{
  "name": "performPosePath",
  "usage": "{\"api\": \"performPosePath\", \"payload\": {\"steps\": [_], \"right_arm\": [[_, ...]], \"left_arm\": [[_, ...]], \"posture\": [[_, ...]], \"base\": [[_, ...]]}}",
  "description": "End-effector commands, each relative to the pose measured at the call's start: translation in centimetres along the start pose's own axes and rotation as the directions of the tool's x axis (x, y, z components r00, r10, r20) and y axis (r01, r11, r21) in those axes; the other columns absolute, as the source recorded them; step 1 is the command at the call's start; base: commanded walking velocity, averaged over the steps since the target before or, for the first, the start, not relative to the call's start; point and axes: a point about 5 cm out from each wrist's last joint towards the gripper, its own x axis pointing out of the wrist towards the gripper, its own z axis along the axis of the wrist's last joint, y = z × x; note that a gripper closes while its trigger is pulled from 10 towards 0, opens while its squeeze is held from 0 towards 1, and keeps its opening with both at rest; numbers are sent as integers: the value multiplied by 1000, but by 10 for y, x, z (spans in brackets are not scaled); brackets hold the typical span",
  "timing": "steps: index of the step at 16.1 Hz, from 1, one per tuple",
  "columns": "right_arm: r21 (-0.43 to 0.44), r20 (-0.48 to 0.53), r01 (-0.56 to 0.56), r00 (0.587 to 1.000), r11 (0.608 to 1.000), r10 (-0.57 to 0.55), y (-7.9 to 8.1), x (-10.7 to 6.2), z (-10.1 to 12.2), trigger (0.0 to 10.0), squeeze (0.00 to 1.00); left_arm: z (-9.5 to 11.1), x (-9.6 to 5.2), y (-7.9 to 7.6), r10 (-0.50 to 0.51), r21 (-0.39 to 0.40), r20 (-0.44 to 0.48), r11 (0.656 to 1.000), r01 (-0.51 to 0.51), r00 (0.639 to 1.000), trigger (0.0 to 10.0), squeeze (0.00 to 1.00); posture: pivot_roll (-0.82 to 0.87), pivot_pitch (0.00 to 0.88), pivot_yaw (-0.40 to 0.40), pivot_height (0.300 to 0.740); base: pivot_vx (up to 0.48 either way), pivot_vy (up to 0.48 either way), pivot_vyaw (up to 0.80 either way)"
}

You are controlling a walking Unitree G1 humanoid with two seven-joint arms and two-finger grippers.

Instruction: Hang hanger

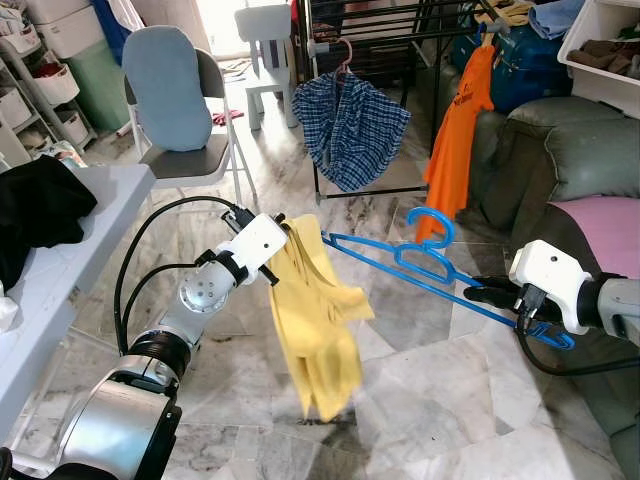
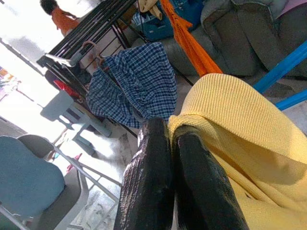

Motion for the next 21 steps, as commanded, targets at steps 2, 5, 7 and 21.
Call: {"api": "performPosePath", "payload": {"steps": [2, 5, 7, 21], "right_arm": [[-12, 18, -18, 1000, 1000, 18, 1, 1, 5, 10000, 0], [-12, 18, -18, 1000, 1000, 18, 1, 1, 5, 10000, 0], [31, -22, -151, 988, 988, 152, 18, -2, -5, 10000, 0], [36, 12, -52, 999, 998, 52, 16, 17, -5, 10000, 0]], "left_arm": [[5, 1, 6, 21, 21, 27, 1000, -22, 999, 10000, 0], [5, 1, 6, 21, 21, 27, 1000, -22, 999, 10000, 0], [12, 8, 10, 80, 58, 30, 995, -81, 996, 10000, 0], [23, 8, 11, 42, -54, 136, 998, -35, 990, 10000, 0]], "posture": [[-181, 0, 120, 740], [-181, 0, 120, 740], [-193, 0, 119, 740], [-186, 0, 132, 740]], "base": [[0, 0, 0], [0, 0, 0], [0, 0, 0], [0, 0, 0]]}}
